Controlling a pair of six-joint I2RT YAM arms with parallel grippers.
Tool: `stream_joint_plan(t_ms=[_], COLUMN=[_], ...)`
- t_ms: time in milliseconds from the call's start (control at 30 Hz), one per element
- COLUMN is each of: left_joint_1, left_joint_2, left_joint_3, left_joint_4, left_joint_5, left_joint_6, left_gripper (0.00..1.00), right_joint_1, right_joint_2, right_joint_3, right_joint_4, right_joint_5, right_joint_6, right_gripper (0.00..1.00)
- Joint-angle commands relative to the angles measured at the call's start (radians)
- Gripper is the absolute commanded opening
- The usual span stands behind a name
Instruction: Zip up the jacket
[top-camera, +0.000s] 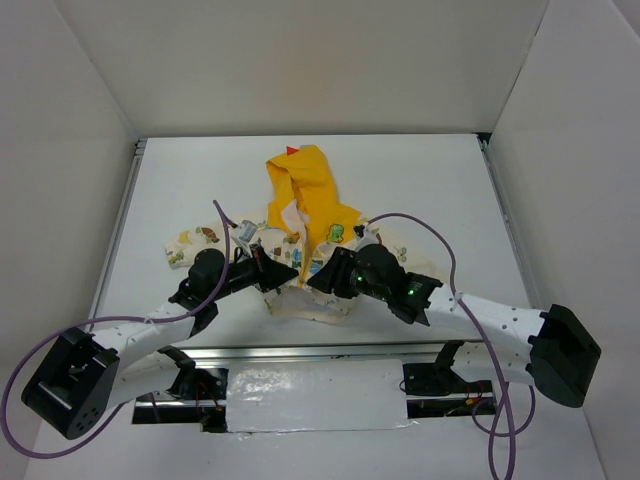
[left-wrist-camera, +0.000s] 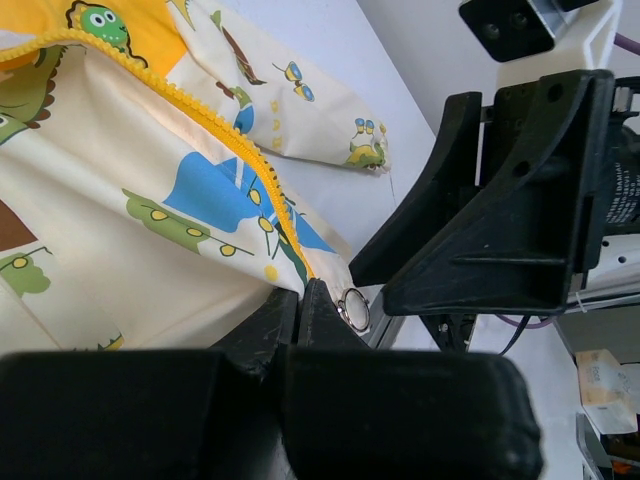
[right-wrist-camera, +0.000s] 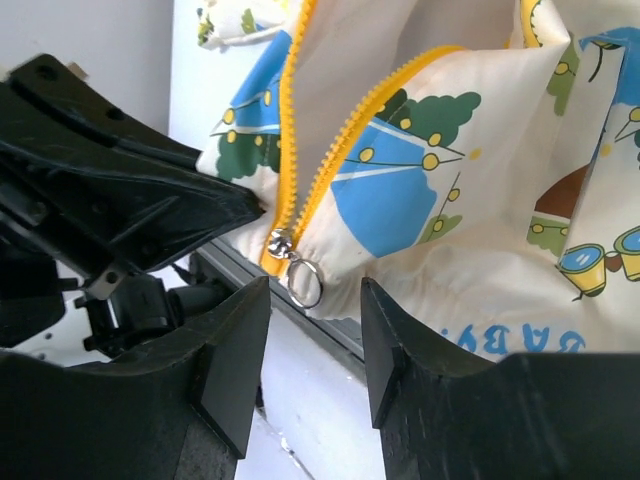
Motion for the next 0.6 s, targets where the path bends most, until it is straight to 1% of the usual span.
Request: stream_joint_plan(t_ms=[0, 233, 567], left_joint_1=[-0.006, -0.006, -0.006], left_joint_2=[-0.023, -0.026, -0.017], left_joint_3=[0.013, 0.007, 0.007], left_joint_4=[0.053, 0.052, 0.058], left_joint_5=[0.023, 0.021, 0.020], left_joint_6=[0.031, 0.032, 0.031], left_gripper=[0.00, 0.00, 0.00], right_joint_1=[-0.006, -0.006, -0.005], right_joint_2=[0.024, 0.026, 0.021], right_joint_3=[0.042, 0.050, 0.062], right_joint_4=[0.070, 0.105, 0.061], right_joint_5=[-0.013, -0.050, -0.059], right_joint_6=[-0.040, -0.042, -0.036], right_gripper=[0.48, 0.45, 0.42])
